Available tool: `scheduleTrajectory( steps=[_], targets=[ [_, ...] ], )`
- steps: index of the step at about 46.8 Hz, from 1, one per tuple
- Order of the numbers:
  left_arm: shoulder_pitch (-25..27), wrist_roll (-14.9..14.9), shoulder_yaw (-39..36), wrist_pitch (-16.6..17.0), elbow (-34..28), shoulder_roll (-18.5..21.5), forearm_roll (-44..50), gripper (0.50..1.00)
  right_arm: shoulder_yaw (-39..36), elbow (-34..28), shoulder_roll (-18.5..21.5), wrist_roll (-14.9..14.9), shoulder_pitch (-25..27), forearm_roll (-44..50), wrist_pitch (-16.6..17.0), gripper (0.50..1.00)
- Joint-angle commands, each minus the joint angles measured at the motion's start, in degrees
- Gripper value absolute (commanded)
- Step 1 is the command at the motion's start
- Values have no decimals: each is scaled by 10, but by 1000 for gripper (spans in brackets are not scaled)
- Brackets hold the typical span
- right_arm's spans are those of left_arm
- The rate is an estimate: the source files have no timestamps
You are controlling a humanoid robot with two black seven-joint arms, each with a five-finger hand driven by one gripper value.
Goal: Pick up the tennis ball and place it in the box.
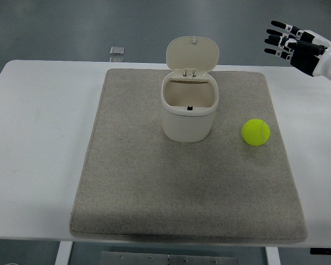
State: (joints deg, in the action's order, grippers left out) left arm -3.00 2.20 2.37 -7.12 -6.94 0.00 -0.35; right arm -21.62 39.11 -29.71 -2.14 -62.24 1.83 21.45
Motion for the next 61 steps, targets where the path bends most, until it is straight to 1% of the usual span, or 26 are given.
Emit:
scheduleTrajectory(
  steps=[1, 8, 13, 23, 28, 35, 38, 40, 46, 50, 55, 61],
  targets=[
    [0, 0, 0, 0, 0, 0, 0, 996, 0, 0, -2, -4, -10, 24, 2, 909],
    [0, 0, 0, 0, 0, 0, 0, 996, 3, 3, -3, -7, -22, 70, 5, 909],
    [0, 0, 0, 0, 0, 0, 0, 996, 3, 18, -7, -11, -23, 108, 23, 909],
    [0, 0, 0, 0, 0, 0, 0, 996, 4, 31, -32, -33, -19, 190, 57, 909],
    [0, 0, 0, 0, 0, 0, 0, 996, 4, 54, -50, -35, -19, 220, 67, 909],
    [0, 0, 0, 0, 0, 0, 0, 996, 6, 67, -57, -35, -21, 253, 85, 909],
    [0, 0, 0, 0, 0, 0, 0, 996, 5, 83, -68, -37, -20, 276, 89, 909],
    [0, 0, 0, 0, 0, 0, 0, 996, 6, 98, -76, -43, -19, 290, 90, 909],
    [0, 0, 0, 0, 0, 0, 0, 996, 8, 143, -84, -74, -16, 335, 90, 909],
    [0, 0, 0, 0, 0, 0, 0, 996, 11, 167, -102, -78, -10, 365, 89, 909],
    [0, 0, 0, 0, 0, 0, 0, 996, 13, 185, -112, -94, -3, 404, 90, 909],
    [0, 0, 0, 0, 0, 0, 0, 996, 15, 197, -119, -126, 8, 485, 89, 907]
  ],
)
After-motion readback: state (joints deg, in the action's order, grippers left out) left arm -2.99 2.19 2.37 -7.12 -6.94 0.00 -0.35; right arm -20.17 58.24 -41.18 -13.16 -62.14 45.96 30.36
